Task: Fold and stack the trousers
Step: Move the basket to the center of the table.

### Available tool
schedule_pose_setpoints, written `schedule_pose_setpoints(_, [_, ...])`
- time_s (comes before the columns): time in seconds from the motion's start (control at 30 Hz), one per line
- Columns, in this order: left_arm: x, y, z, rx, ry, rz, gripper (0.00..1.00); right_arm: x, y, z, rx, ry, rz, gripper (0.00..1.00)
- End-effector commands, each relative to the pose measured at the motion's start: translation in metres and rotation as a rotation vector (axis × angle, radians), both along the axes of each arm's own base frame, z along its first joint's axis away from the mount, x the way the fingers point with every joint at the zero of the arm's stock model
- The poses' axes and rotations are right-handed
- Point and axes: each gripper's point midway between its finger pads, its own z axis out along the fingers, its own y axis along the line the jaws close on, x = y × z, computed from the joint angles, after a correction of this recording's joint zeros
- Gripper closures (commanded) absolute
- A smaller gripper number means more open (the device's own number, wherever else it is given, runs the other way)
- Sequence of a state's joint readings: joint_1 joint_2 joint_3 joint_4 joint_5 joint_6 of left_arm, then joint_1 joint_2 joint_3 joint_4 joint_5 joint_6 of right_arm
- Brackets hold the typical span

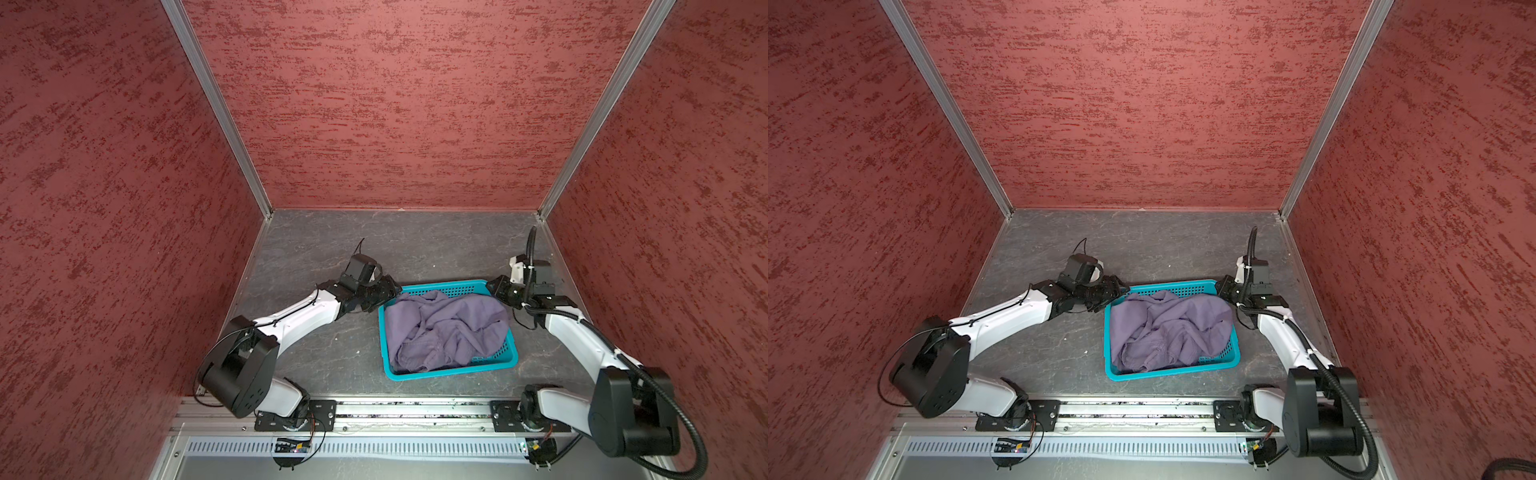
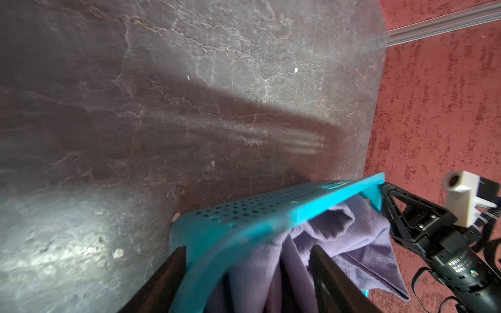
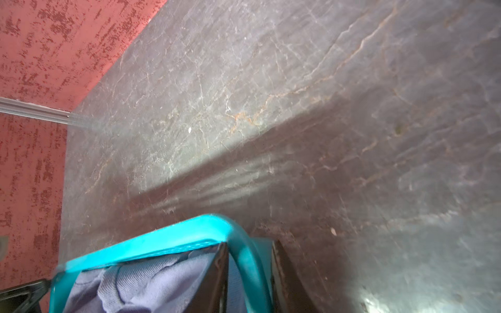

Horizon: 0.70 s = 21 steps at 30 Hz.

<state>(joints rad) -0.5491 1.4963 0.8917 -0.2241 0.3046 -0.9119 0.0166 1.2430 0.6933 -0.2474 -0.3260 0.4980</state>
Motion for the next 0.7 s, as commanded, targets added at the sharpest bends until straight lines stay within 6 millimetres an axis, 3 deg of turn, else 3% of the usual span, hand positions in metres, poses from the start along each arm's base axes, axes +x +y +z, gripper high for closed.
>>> schedule_pose_setpoints(0.0, [0.037, -0.021, 0.035, -0.098, -0.095, -0.025, 0.29, 0.029, -0.007, 0.014, -0.028, -0.043, -0.060, 0.75])
schedule_pose_setpoints(0.13, [0.084, -0.028, 0.057, -0.112, -0.170, -0.037, 0.29, 0.065, -0.013, 0.020, -0.066, -0.047, -0.083, 0.80])
schedule_pose_setpoints(0.23, [0.118, -0.028, 0.062, -0.103, -0.195, -0.029, 0.29, 0.090, -0.016, 0.010, -0.069, -0.025, -0.108, 0.82])
schedule_pose_setpoints(0.47, [0.195, -0.013, 0.080, -0.151, -0.283, 0.035, 0.25, 0.158, -0.043, 0.014, -0.071, -0.058, -0.165, 0.83])
schedule_pose_setpoints(0.57, [0.216, -0.009, 0.086, -0.165, -0.310, 0.037, 0.21, 0.187, -0.053, 0.030, -0.057, -0.102, -0.169, 0.67])
schedule_pose_setpoints(0.67, [0.223, 0.001, 0.093, -0.155, -0.347, 0.051, 0.18, 0.204, -0.062, 0.052, -0.097, -0.145, -0.182, 0.47])
